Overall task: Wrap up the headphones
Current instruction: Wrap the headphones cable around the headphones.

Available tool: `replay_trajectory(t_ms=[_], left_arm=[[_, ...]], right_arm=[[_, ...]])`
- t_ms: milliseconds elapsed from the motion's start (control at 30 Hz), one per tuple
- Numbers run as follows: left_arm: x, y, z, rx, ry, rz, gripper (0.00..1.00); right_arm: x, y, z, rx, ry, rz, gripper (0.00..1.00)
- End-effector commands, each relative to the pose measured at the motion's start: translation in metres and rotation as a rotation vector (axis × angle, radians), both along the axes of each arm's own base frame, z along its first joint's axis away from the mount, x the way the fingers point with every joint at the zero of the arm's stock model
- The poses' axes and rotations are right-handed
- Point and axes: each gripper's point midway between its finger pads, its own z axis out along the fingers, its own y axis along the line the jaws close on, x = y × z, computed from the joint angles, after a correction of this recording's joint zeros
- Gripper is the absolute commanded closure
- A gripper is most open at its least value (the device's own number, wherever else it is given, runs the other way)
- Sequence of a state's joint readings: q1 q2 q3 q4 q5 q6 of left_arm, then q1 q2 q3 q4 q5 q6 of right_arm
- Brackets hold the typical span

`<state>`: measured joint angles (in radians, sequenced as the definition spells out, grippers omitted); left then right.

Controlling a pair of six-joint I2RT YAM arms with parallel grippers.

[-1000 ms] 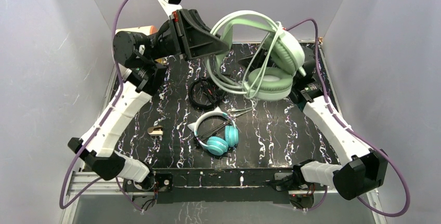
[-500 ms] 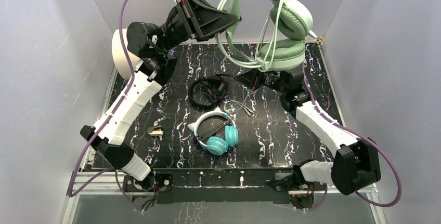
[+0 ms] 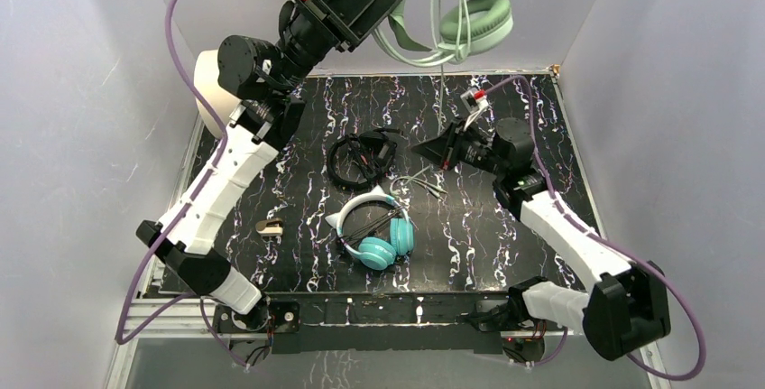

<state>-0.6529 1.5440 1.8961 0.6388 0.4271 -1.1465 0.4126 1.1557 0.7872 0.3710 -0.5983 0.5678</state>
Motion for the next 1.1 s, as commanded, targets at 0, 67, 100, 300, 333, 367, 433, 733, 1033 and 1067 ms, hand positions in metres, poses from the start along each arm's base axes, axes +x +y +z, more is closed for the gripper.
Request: replay_trajectory(t_ms=[0, 67, 100, 300, 333, 367, 433, 733, 1033, 1067], left_arm=[[-0.032, 0.062, 0.058, -0.127, -0.202, 0.298, 1.00], [-0.025, 0.068, 0.050, -0.124, -0.192, 0.373, 1.00], [-0.020, 0.071, 0.045, -0.124, -0.188, 0.408, 1.00], [0.013, 0.067, 0.017, -0.052, -0.199, 0.579, 1.00], [0.022, 0.064, 0.008, -0.011, -0.207, 0.627, 1.00], [0.031, 0.061, -0.001, 0.029, -0.207, 0.669, 1.00], [0.053, 0.057, -0.024, 0.127, -0.179, 0.749, 1.00], [0.085, 0.010, -0.144, 0.465, -0.031, 0.626, 1.00], [0.026, -0.008, -0.216, 0.639, 0.268, 0.218, 1.00], [0.019, -0.008, -0.219, 0.653, 0.280, 0.185, 1.00]], right_arm=[[-0.017, -0.016, 0.014, -0.073, -0.084, -0.019, 0.89], [-0.026, -0.024, 0.016, -0.120, -0.106, -0.026, 0.99], [-0.031, -0.028, 0.015, -0.147, -0.110, -0.026, 1.00], [-0.080, -0.051, 0.035, -0.220, -0.114, -0.004, 1.00], [-0.088, -0.055, 0.043, -0.222, -0.121, -0.003, 1.00], [-0.098, -0.061, 0.051, -0.229, -0.127, -0.008, 1.00], [-0.110, -0.071, 0.069, -0.241, -0.151, -0.036, 1.00], [-0.126, -0.105, 0.143, -0.321, -0.303, -0.162, 1.00], [-0.062, -0.160, 0.155, -0.634, -0.355, -0.480, 0.93], [-0.055, -0.163, 0.158, -0.650, -0.368, -0.506, 0.92]])
